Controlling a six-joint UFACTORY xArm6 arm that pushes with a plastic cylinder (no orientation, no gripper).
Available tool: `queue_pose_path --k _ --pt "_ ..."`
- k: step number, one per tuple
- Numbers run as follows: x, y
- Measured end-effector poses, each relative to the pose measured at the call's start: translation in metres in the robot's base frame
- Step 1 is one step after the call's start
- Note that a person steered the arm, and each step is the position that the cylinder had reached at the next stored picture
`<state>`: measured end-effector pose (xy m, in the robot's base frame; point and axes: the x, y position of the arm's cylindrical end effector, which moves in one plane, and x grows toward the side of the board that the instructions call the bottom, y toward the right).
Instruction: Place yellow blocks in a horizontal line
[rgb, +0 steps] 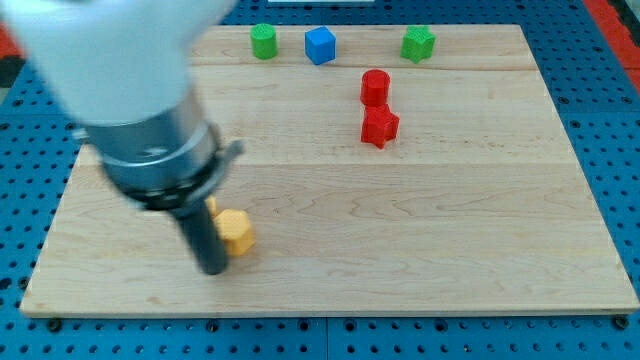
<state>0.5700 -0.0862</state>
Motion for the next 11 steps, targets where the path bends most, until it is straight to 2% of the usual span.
queue_pose_path --k 1,2,3,4,5,6,10,11 --pt "0.0 -0.024" --pt "-0.022 -0.049" --pt "-0.027 0.057" --pt "-0.038 0.016" --pt "-0.108 0.047" --pt "-0.092 0.124" --pt "-0.074 0.125" --pt "-0.038 0.11"
